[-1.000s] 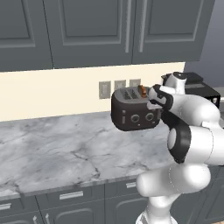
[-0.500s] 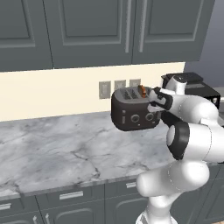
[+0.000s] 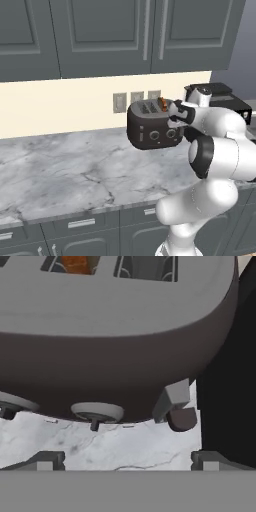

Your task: Start the toaster. Once the lever pops up, take the bread to the plate on the dining counter.

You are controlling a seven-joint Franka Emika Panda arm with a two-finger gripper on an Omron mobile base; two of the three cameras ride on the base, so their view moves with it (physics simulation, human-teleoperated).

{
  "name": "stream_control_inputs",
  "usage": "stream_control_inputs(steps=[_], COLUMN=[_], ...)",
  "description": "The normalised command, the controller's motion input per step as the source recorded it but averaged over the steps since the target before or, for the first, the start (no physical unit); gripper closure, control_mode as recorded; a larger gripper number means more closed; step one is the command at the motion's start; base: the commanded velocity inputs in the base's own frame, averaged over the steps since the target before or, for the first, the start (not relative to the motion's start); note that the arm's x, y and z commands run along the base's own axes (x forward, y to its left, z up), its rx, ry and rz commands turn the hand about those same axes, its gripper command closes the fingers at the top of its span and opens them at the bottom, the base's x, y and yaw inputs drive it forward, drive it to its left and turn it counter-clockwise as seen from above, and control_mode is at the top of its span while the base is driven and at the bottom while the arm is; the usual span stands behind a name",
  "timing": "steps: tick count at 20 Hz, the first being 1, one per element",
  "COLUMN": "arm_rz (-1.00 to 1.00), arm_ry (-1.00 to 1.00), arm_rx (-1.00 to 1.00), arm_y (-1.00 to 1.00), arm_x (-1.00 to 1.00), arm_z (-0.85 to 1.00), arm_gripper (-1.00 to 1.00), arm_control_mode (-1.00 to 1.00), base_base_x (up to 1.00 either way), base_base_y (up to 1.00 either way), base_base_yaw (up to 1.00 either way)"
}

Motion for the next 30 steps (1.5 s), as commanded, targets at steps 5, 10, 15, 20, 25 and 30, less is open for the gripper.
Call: stream_control_inputs(steps=[5,10,15,20,25,30], arm_rz=[0.0,0.0,0.0,0.0,0.0,0.0], arm_ry=[0.0,0.0,-0.04,-0.11,-0.09,0.0], arm_rx=[0.0,0.0,0.0,0.0,0.0,0.0], arm_y=[0.0,-0.03,-0.07,-0.01,0.0,0.05], arm_x=[0.19,0.1,0.0,0.0,0.01,0.06], arm_z=[0.0,-0.02,-0.11,-0.03,0.0,0.0], arm_gripper=[-1.0,-1.0,-1.0,-1.0,-1.0,-1.0], arm_control_mode=[-1.0,-1.0,-1.0,-1.0,-1.0,-1.0], base_base_x=[0.0,0.0,0.0,0.0,0.0,0.0], base_base_y=[0.0,0.0,0.0,0.0,0.0,0.0], base_base_yaw=[0.0,0.0,0.0,0.0,0.0,0.0])
